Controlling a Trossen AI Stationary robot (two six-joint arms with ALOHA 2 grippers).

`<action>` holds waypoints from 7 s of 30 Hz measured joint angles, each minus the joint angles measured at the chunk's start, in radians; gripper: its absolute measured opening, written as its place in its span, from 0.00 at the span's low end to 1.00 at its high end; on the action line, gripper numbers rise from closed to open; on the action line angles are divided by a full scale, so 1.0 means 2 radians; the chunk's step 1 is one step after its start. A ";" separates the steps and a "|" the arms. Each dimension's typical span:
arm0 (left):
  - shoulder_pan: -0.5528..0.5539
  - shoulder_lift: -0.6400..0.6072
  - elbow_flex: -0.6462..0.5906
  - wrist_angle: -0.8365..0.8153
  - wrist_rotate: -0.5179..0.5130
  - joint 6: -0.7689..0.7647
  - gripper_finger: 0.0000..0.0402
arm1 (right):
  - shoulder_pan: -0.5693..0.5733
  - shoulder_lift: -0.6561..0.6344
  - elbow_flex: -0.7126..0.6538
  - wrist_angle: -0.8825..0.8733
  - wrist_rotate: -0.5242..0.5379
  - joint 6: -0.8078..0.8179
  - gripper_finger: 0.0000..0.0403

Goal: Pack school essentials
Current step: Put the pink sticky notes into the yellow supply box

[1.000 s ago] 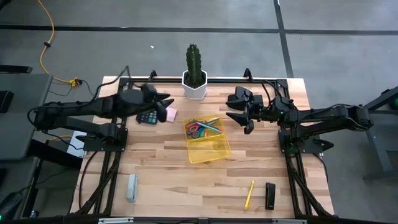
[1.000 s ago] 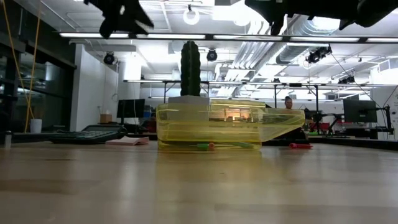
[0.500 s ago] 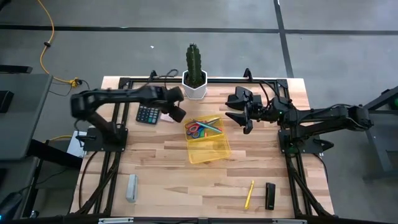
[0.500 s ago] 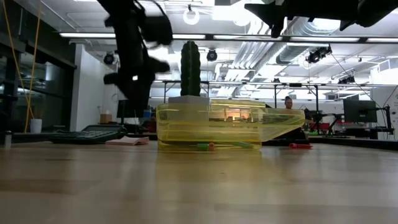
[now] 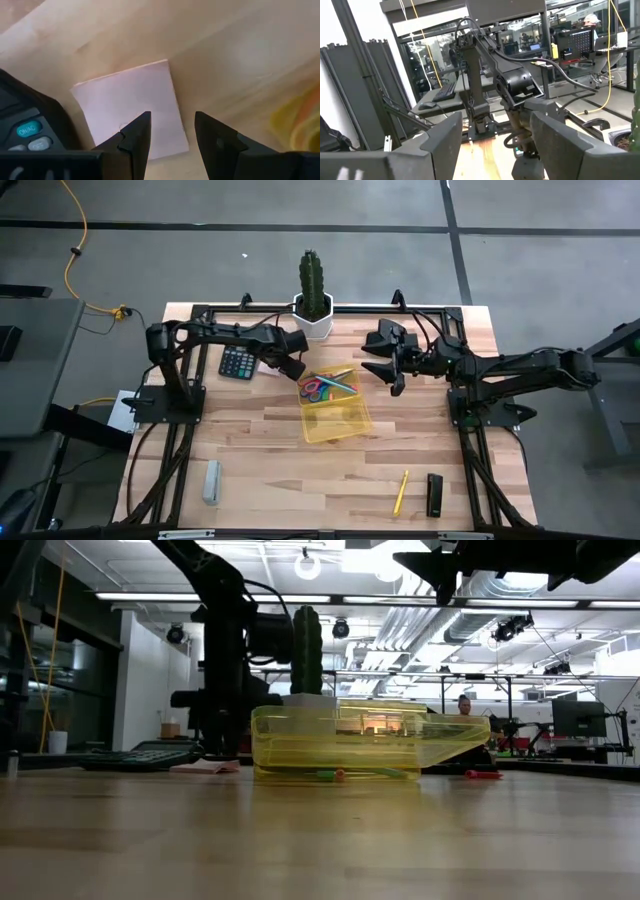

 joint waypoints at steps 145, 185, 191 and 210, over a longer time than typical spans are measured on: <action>0.121 -0.140 -0.001 0.077 0.114 0.233 0.00 | 0.000 0.000 0.000 -0.028 0.009 0.013 0.56; -0.202 -0.299 -0.058 0.350 -0.087 0.114 0.00 | 0.000 0.000 0.000 -0.028 0.005 0.013 0.56; -0.187 -0.284 -0.058 0.349 -0.088 0.103 0.00 | 0.000 0.000 0.000 -0.028 0.005 0.013 0.56; -0.168 -0.051 -0.058 0.420 -0.078 -0.207 0.00 | -0.001 0.000 0.000 -0.015 0.005 0.013 0.56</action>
